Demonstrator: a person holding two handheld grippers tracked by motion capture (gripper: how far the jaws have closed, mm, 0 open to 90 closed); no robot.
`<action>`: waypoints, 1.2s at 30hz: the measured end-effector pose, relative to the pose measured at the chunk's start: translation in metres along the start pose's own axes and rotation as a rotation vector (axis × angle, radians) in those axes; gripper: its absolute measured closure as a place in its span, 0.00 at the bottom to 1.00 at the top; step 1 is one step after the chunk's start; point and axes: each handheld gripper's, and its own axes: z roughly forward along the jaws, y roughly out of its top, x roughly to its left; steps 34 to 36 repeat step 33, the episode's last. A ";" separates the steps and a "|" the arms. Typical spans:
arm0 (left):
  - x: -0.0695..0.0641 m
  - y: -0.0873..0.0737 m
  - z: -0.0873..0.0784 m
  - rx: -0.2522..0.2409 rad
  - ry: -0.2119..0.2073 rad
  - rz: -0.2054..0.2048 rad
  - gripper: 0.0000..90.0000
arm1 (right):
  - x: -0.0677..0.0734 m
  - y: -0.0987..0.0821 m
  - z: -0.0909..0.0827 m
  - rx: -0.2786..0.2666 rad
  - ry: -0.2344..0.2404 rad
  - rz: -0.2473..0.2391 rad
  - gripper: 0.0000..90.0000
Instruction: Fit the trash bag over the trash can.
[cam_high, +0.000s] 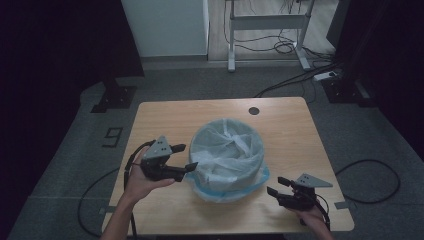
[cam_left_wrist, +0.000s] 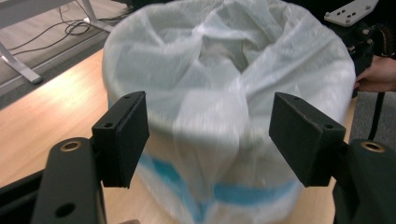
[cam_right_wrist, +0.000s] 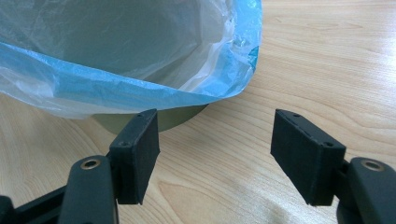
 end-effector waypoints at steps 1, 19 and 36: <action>0.000 -0.007 -0.003 -0.007 0.006 -0.009 0.32 | 0.000 0.000 0.000 0.000 -0.001 0.001 0.36; 0.014 -0.126 -0.008 0.045 0.082 -0.169 0.32 | -0.001 -0.002 0.002 0.005 0.008 0.003 0.35; 0.010 -0.136 0.003 0.063 0.088 -0.160 0.32 | -0.005 -0.002 0.001 0.007 -0.003 0.001 0.35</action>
